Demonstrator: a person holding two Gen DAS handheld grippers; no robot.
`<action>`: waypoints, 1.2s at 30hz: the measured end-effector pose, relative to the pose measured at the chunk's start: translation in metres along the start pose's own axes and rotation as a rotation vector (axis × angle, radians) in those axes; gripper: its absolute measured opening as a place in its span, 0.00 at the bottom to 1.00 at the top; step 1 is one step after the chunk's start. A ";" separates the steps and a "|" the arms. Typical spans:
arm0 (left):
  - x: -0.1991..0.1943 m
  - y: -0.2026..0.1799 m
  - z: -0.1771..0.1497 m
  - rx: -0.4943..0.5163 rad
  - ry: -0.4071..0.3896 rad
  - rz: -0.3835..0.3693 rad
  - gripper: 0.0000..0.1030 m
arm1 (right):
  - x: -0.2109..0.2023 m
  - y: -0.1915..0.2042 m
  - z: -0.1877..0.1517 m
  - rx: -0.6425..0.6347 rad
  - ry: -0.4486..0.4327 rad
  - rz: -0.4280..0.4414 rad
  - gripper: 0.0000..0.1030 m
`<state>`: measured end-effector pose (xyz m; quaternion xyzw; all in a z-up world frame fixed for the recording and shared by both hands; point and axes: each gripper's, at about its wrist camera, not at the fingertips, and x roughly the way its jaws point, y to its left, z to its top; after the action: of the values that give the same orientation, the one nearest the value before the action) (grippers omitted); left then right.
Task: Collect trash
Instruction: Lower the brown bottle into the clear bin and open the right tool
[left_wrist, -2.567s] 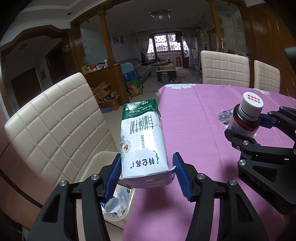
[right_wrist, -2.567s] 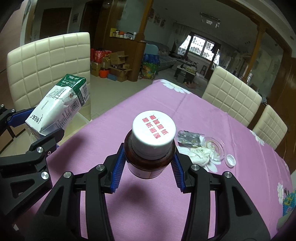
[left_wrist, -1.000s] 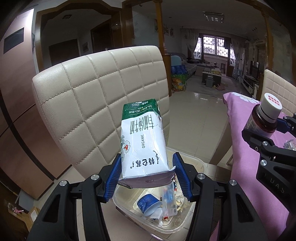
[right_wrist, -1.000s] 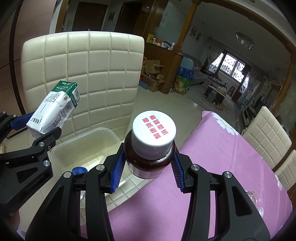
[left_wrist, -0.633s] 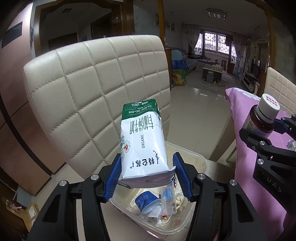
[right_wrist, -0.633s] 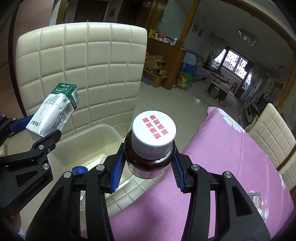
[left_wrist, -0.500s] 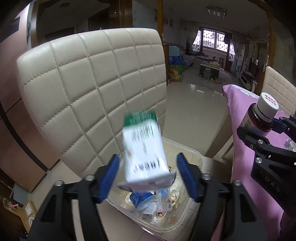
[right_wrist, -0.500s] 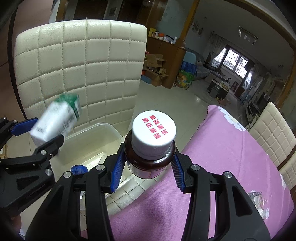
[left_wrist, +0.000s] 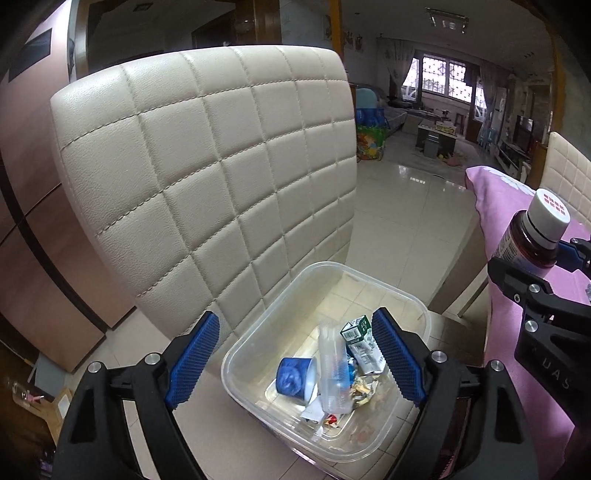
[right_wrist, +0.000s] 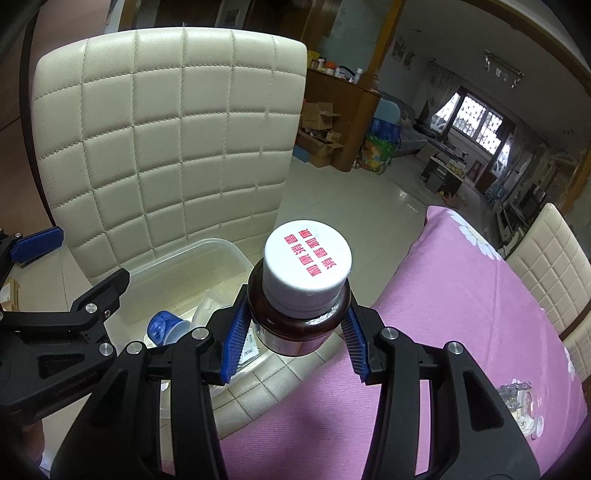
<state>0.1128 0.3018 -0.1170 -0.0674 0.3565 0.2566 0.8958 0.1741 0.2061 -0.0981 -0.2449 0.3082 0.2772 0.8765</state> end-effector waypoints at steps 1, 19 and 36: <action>0.000 0.002 0.000 -0.004 0.000 0.003 0.80 | 0.000 0.001 0.000 -0.002 0.000 0.001 0.47; -0.004 0.024 -0.007 -0.017 -0.013 0.085 0.80 | -0.001 0.022 0.011 -0.011 -0.011 0.068 0.50; -0.009 0.016 -0.009 0.002 -0.015 0.062 0.80 | -0.010 0.016 0.005 -0.003 -0.035 0.029 0.67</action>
<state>0.0943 0.3091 -0.1164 -0.0534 0.3519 0.2845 0.8902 0.1594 0.2173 -0.0923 -0.2368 0.2958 0.2946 0.8773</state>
